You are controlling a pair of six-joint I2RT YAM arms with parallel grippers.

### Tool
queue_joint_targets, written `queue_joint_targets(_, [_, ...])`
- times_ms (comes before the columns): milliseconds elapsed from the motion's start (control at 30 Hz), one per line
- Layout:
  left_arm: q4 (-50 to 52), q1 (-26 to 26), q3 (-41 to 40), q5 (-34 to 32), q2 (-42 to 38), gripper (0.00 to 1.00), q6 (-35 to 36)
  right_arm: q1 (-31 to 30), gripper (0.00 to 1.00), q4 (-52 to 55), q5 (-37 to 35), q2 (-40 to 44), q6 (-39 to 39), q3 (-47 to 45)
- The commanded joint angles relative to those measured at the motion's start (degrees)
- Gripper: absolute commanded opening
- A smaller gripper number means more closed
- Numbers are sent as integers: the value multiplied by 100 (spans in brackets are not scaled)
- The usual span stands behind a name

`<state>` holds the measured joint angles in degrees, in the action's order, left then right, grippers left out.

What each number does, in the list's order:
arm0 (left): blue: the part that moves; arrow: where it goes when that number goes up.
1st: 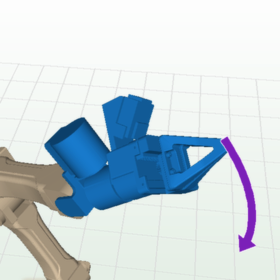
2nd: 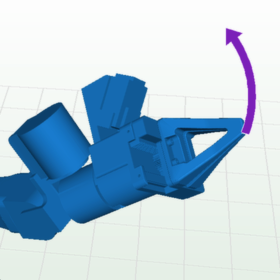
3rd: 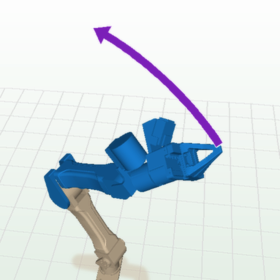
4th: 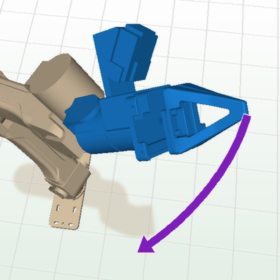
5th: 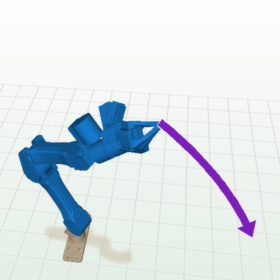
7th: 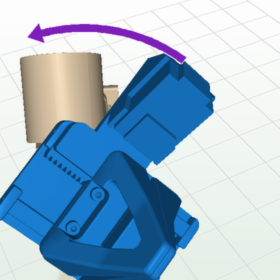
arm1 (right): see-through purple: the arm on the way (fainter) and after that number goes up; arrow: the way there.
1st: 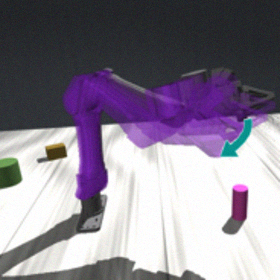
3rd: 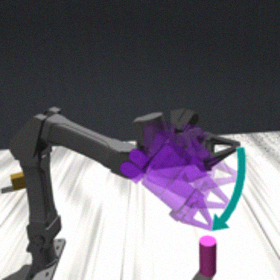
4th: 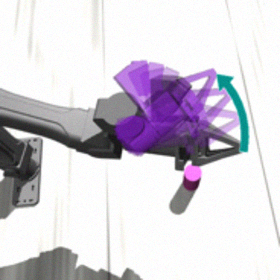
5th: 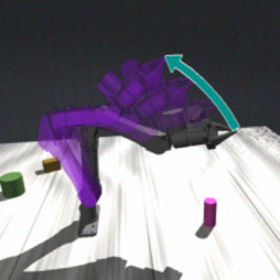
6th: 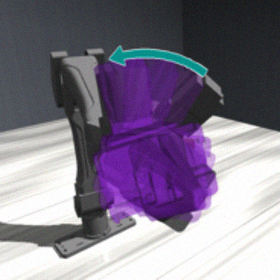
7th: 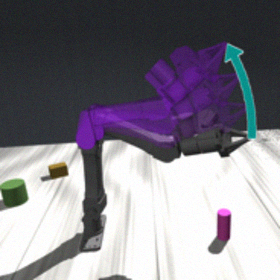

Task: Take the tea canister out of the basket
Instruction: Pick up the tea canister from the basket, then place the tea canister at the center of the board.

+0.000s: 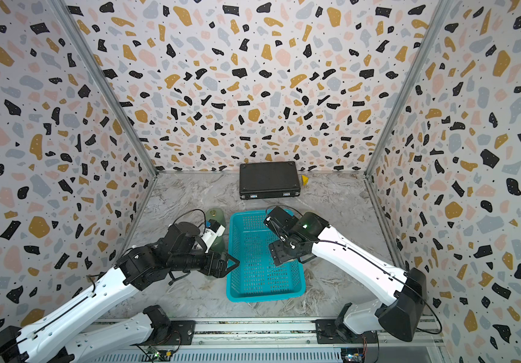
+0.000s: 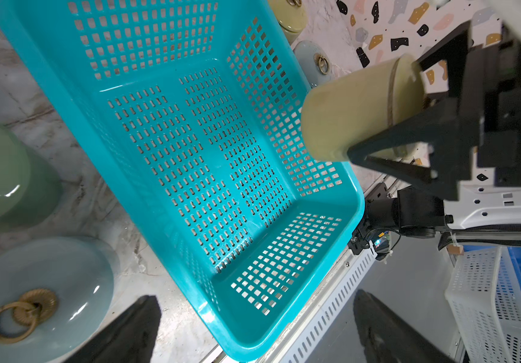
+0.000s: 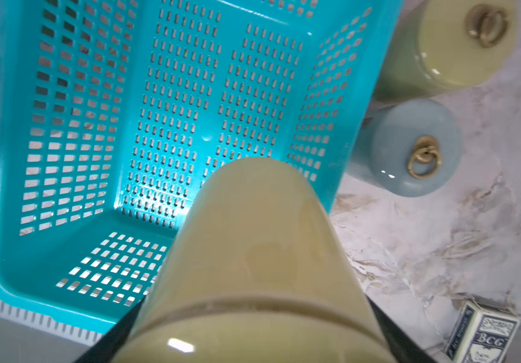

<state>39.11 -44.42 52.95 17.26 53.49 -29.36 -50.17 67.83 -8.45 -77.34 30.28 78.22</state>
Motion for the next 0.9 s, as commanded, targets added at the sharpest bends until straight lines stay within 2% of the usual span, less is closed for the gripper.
queue_joint_targets(0, [-337, -83, 206, 102, 102, 100, -8, 216, 71, 372, -418, 402, -210, 319])
queue_joint_targets(400, [-413, -231, 313, 129, 320, 100, 15, 1230, 74, 487, -504, 1019, -286, -677])
queue_joint_targets(867, [-364, -262, 338, 76, 344, 100, 6, 1804, 75, -598, 75, 703, -475, -1933])
